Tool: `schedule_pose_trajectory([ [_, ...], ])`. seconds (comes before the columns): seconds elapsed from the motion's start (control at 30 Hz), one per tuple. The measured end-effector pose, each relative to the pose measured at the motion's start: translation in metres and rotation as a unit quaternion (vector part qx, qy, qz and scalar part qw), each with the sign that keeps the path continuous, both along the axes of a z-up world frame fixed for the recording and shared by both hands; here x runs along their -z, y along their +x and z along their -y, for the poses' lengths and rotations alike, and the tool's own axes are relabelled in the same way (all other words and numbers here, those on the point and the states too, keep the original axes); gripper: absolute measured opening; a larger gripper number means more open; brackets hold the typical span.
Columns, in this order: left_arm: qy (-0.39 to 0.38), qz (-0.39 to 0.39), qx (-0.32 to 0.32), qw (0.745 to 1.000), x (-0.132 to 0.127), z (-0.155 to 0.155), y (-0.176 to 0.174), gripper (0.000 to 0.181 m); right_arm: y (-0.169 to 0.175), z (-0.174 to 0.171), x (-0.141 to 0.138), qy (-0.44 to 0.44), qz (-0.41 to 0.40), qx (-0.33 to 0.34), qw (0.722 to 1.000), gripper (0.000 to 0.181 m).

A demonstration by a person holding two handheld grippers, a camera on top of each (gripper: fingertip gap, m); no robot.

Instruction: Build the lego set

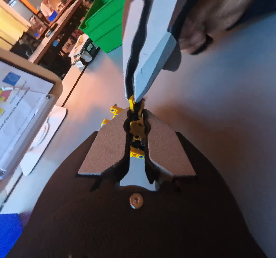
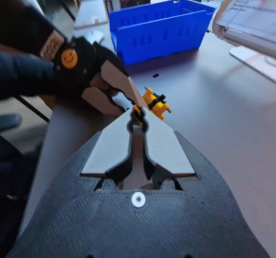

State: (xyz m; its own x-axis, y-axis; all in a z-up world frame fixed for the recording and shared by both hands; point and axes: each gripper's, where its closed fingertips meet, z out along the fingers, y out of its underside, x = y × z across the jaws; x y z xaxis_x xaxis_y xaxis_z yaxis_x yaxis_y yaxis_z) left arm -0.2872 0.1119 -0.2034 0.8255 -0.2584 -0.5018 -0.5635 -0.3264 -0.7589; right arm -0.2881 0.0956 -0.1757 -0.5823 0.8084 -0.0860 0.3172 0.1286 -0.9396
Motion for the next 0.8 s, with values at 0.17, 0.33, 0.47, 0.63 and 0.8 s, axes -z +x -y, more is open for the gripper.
schedule_pose_trajectory([
  [0.17,0.017,-0.056,-0.018,0.998,0.003,-0.004,0.000,0.009,-0.013,-0.027,0.000,-0.163,0.057,0.058,0.983,0.000],
  [0.33,0.004,-0.023,0.019,1.000,0.005,-0.002,0.009,0.009,0.013,-0.003,-0.018,-0.060,0.003,-0.060,0.996,0.000],
  [0.47,-0.015,0.004,0.050,0.999,0.006,0.002,0.018,0.009,0.017,0.006,-0.006,0.138,-0.048,-0.059,0.987,0.022],
  [0.63,-0.028,-0.008,0.056,0.998,0.011,0.002,0.025,0.009,0.020,0.013,0.007,0.217,-0.054,-0.075,0.972,0.001],
  [0.8,-0.025,0.032,0.047,0.998,0.009,0.000,0.023,0.010,0.021,0.008,0.012,0.223,-0.041,-0.073,0.971,0.000],
])
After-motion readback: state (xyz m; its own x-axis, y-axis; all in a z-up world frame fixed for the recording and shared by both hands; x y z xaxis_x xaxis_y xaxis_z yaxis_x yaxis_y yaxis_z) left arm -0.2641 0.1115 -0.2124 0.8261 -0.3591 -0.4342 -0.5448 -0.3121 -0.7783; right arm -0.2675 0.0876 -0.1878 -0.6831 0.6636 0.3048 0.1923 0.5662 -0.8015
